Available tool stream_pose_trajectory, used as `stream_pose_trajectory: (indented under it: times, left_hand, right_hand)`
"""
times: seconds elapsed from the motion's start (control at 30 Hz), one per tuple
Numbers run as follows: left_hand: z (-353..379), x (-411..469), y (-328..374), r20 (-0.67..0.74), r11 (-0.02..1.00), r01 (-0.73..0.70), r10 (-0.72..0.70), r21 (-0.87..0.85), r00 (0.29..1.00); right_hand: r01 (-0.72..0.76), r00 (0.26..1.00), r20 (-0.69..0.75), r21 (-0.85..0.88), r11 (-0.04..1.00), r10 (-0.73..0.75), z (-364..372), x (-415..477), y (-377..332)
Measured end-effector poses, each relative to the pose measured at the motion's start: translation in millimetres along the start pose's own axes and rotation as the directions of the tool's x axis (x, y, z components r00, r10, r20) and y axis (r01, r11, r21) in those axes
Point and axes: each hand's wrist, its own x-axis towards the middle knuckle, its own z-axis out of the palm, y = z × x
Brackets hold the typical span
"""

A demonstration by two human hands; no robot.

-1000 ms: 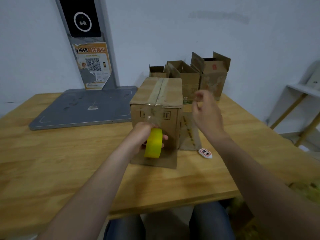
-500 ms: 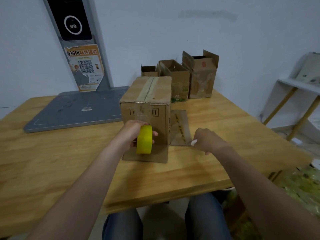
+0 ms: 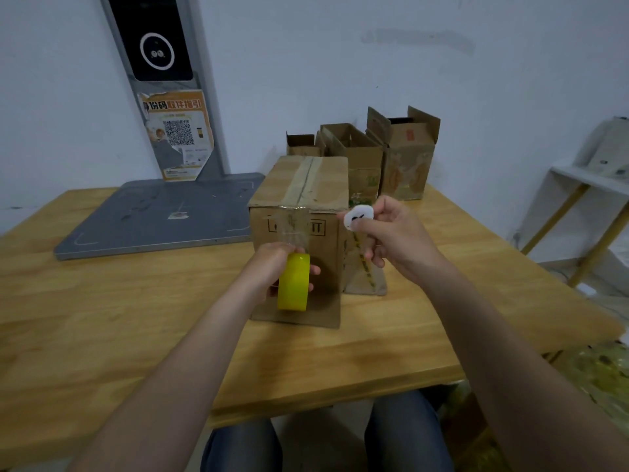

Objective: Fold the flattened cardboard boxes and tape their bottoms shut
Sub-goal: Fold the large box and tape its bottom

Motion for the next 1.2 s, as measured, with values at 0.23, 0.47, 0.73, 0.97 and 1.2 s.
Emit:
stream_pose_trajectory:
  times: [0.23,0.47,0.73,0.97,1.2]
  left_hand:
    - [-3.9,7.3,-5.6,-0.026,0.989,-0.054,0.051,-0.137,0.998]
    - [-2.3,6.2,-5.4,-0.030,0.985,-0.081,0.078,-0.153,0.997]
    - [-5.8,7.2,-7.8,-0.053,0.985,-0.115,0.109,-0.125,0.993]
    - [-9.1,14.0,-17.7,-0.047,0.990,-0.066,0.060,-0.126,0.997]
    - [-8.0,16.3,-27.6,-0.055,0.984,-0.019,0.009,-0.178,0.998]
  right_hand:
    - [0.242,0.970,0.156,-0.613,0.752,-0.185,36.6,29.8,-15.3]
    - [0.393,0.913,0.326,-0.866,0.310,-0.246,69.2,51.6,-11.4]
    - [0.476,0.855,0.475,-0.878,-0.047,-0.206,90.3,58.7,-5.1]
    - [0.368,0.899,0.379,-0.925,-0.094,-0.221,68.3,47.7,-10.4]
    - [0.204,0.962,0.227,-0.966,0.156,0.150,10.3,11.8,25.4]
